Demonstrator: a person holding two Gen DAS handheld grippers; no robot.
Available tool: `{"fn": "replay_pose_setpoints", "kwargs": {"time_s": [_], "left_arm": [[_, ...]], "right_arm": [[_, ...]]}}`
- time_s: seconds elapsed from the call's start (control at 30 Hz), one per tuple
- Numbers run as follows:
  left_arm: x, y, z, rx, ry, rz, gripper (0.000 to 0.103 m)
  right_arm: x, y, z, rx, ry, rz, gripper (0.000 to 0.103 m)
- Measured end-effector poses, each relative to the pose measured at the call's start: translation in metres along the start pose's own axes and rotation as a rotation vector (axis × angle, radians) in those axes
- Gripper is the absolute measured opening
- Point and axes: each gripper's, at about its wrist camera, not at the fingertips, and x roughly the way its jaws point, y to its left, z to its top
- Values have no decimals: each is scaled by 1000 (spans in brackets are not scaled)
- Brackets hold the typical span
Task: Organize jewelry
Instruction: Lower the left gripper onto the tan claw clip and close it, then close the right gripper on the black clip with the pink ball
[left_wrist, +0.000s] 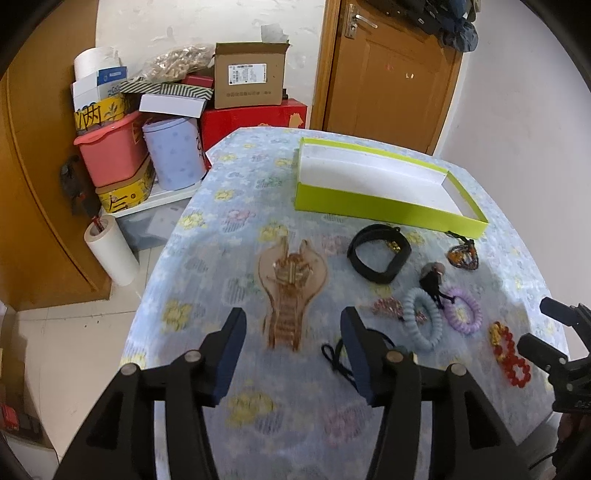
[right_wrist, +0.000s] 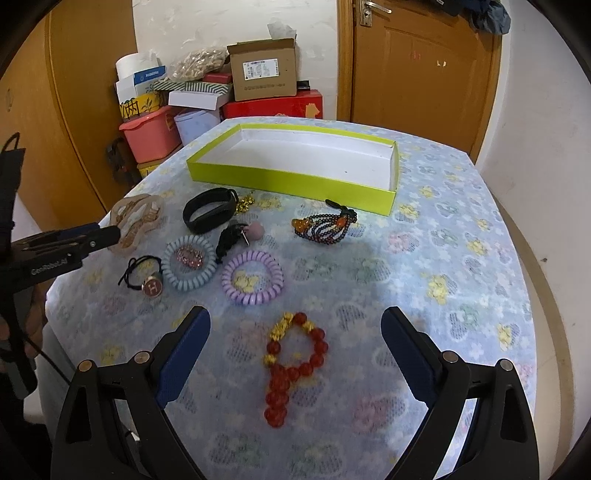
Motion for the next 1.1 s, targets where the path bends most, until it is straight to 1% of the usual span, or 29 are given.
{"fn": "replay_pose_setpoints", "kwargs": {"time_s": [0.17,0.43,0.47,0.57,0.6,0.63,0.8,0.97,1.03,1.1], "left_arm": [[14,2,5,8,5,4,55],[29,2,10,20,14,-15,55],[30,2,10,20,13,-13,53],[34,4,10,14,13,-8,41],[35,5,10,8,17,-11,35],[37,7,10,5,20,-13,32],[37,7,8,8,6,-7,31],[34,9,6,6,-8,-7,30],[32,9,5,4,-12,-8,30],[31,10,5,3,-15,-12,30]], "right_arm": [[4,-2,-2,3,10,9,94],[15,-5,-11,24,57,12,92],[16,-4,-11,23,58,12,92],[18,-4,-10,18,57,9,91],[19,-3,-10,18,58,8,89],[20,-4,-9,19,60,8,88],[25,-2,-6,13,64,11,86],[28,5,5,-11,46,29,85],[31,10,11,-30,41,43,75],[36,18,18,-53,40,59,68]]}}
